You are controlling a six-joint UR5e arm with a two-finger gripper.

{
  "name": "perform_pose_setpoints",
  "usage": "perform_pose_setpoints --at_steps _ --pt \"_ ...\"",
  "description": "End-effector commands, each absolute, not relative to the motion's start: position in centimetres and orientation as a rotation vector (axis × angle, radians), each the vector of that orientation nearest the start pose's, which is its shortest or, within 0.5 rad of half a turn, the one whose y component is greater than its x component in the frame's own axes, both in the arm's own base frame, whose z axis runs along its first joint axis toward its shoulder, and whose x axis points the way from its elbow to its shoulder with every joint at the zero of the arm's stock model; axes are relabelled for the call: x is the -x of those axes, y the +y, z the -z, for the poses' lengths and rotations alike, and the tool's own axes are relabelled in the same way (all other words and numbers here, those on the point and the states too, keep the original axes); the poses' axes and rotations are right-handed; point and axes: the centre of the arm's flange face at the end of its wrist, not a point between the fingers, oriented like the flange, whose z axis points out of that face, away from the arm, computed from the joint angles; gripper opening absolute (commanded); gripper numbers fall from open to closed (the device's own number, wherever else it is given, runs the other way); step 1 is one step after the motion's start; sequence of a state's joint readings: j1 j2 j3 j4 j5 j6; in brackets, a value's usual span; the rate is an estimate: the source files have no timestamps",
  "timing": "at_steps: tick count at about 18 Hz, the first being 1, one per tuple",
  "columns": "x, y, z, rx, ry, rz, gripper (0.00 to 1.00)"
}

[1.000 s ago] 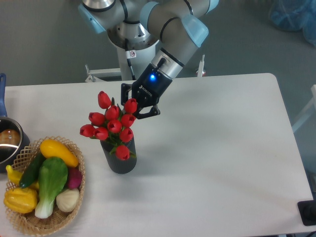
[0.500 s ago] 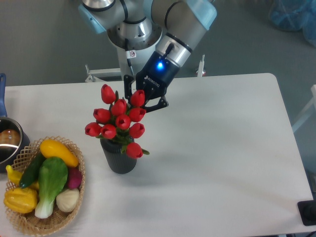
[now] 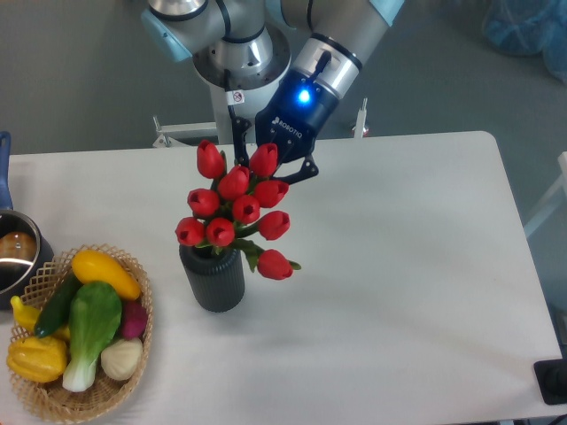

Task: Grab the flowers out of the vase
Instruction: 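Lift the gripped tulips straight up out of the black vase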

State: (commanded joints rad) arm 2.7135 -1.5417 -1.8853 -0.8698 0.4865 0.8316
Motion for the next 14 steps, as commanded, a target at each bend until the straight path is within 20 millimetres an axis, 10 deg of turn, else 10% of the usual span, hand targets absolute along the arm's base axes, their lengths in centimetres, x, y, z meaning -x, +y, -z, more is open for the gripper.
perform_pose_setpoints --at_steps 14 --pt "37.5 36.8 -53.1 1.866 -0.194 0.369 0.00"
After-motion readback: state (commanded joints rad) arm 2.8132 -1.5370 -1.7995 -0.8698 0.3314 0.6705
